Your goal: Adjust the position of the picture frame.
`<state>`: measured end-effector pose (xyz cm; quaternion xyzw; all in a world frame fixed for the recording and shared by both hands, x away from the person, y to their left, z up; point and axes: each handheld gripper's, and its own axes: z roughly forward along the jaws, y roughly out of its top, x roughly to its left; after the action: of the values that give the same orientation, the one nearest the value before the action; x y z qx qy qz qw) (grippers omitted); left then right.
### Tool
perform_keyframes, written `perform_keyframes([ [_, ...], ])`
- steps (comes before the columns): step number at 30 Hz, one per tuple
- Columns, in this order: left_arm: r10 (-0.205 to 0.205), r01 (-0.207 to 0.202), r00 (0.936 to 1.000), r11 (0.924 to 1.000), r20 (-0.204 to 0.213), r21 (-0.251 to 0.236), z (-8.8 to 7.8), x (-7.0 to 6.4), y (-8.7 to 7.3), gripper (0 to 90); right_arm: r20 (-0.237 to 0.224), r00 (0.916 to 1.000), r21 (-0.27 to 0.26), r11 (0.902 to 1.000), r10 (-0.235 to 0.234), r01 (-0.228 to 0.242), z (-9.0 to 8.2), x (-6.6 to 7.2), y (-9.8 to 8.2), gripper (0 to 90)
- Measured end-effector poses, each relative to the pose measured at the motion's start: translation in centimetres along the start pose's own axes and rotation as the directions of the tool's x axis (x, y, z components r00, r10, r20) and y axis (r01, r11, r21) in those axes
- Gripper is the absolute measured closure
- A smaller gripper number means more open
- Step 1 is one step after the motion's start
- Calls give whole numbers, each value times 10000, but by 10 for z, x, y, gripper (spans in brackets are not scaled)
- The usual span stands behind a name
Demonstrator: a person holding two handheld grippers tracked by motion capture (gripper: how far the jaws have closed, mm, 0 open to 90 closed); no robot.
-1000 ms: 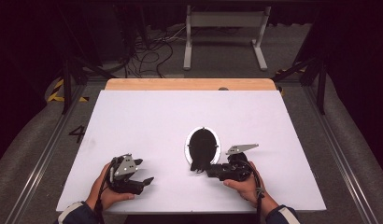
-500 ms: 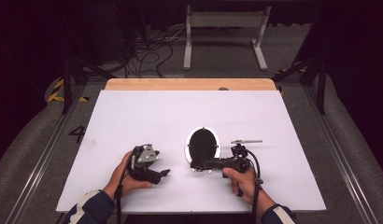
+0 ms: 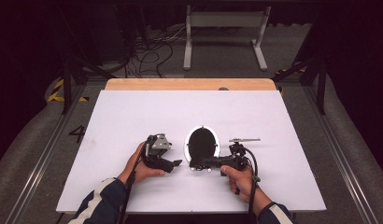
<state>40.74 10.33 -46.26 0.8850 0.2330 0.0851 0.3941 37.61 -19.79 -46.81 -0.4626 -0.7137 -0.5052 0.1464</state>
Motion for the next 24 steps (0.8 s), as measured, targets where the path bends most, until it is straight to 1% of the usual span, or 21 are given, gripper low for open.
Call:
perform_keyframes([
  [1,-135,135,9999,9999,94,36,1,2,2,218,26,9998,22,9998,-177,177,0,0,0,585],
  [3,-397,398,9991,9992,144,-75,3,5,4,212,41,9985,19,9985,-553,553,0,0,0,584],
  [6,-880,896,9954,9950,379,-438,5,12,6,210,40,9965,-58,9965,-831,831,0,1,-1,584],
  [7,-895,914,9951,9948,412,-460,6,13,7,210,80,9946,-76,9946,-1036,1037,0,2,-1,584],
  [8,-914,933,9946,9950,499,-366,7,14,7,209,135,9921,-61,9922,-1248,1249,0,4,-2,585],
  [9,-914,933,9946,9950,499,-366,7,14,7,197,135,9921,-61,9922,-1248,1249,0,4,-2,585],
  [10,-976,997,9935,9945,591,-332,10,14,8,197,163,9901,-65,9902,-1391,1392,0,5,-2,585],
  [12,-967,998,9931,9941,668,-434,12,16,10,188,224,9855,-51,9857,-1685,1686,-1,6,-3,585],
  [13,-1140,1176,9907,9920,745,-460,13,15,10,182,264,9814,-30,9817,-1904,1905,-1,7,-3,585],
  [14,-1097,1140,9907,9921,809,-514,14,15,12,181,300,9777,-27,9781,-2080,2081,-1,8,-3,585],
  [15,-1097,1140,9907,9921,809,-514,14,15,12,181,300,9777,-27,9781,-2080,2081,-1,8,-3,585],
  [16,-1041,1091,9905,9926,893,-529,15,16,14,181,304,9760,-10,9765,-2154,2156,-2,8,-3,585],
  [17,-1114,1178,9886,9912,1008,-600,17,17,15,180,393,9709,75,9717,-2364,2362,-2,10,-4,585],
  [18,-1176,1250,9870,9901,1093,-633,18,18,16,180,403,9694,103,9703,-2420,2418,-2,10,-4,584],
  [19,-1176,1250,9870,9901,1093,-633,18,18,16,181,403,9694,103,9703,-2420,2418,-2,10,-4,584],
  [20,-1283,1363,9856,9883,1101,-679,19,19,17,181,419,9670,123,9679,-2512,2509,-2,11,-4,584],
  [21,-1219,1308,9860,9886,1141,-746,19,21,17,186,517,9596,179,9610,-2767,2761,-2,13,-4,583],
  [22,-1371,1480,9821,9859,1295,-782,20,22,17,184,539,9542,195,9557,-2942,2936,-3,14,-4,583],
  [23,-1390,1509,9803,9855,1400,-781,20,22,17,187,566,9494,211,9511,-3090,3083,-3,14,-5,583],
  [24,-1295,1415,9816,9867,1404,-796,20,23,17,187,623,9452,253,9472,-3206,3197,-3,15,-5,584],
])
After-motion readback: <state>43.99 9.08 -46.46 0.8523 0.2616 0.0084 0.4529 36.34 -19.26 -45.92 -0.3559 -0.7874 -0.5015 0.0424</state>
